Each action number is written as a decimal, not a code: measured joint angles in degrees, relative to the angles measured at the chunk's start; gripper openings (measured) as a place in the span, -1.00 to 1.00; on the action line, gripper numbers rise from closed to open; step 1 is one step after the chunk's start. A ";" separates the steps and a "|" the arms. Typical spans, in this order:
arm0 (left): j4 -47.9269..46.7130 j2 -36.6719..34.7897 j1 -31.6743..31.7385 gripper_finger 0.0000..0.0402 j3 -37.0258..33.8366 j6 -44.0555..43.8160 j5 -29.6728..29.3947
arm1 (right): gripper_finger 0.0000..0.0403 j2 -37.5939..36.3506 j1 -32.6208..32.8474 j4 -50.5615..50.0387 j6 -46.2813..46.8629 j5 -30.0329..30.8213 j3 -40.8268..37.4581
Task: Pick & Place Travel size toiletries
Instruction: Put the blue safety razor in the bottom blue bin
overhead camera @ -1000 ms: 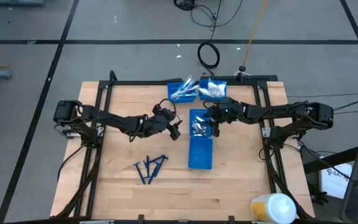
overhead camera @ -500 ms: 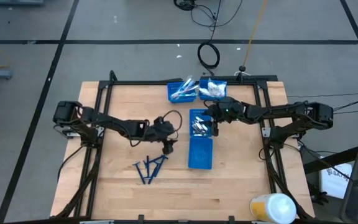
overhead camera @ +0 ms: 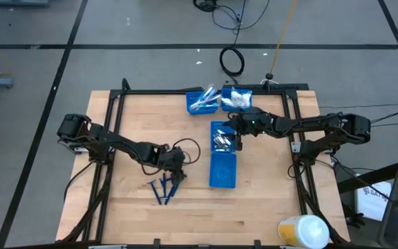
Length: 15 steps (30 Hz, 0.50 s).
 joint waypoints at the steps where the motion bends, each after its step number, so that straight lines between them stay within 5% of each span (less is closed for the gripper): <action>1: -1.52 0.00 -0.56 0.26 0.00 -3.45 1.55 | -0.04 0.00 0.00 0.98 -0.45 0.02 0.00; 6: -7.88 0.00 -3.84 0.26 0.00 -23.27 9.40 | -0.04 0.00 0.00 5.11 -1.10 0.00 0.00; 15: -13.20 0.00 -16.23 0.26 0.00 -49.33 11.74 | -0.07 0.00 0.00 12.31 -2.18 -0.02 0.02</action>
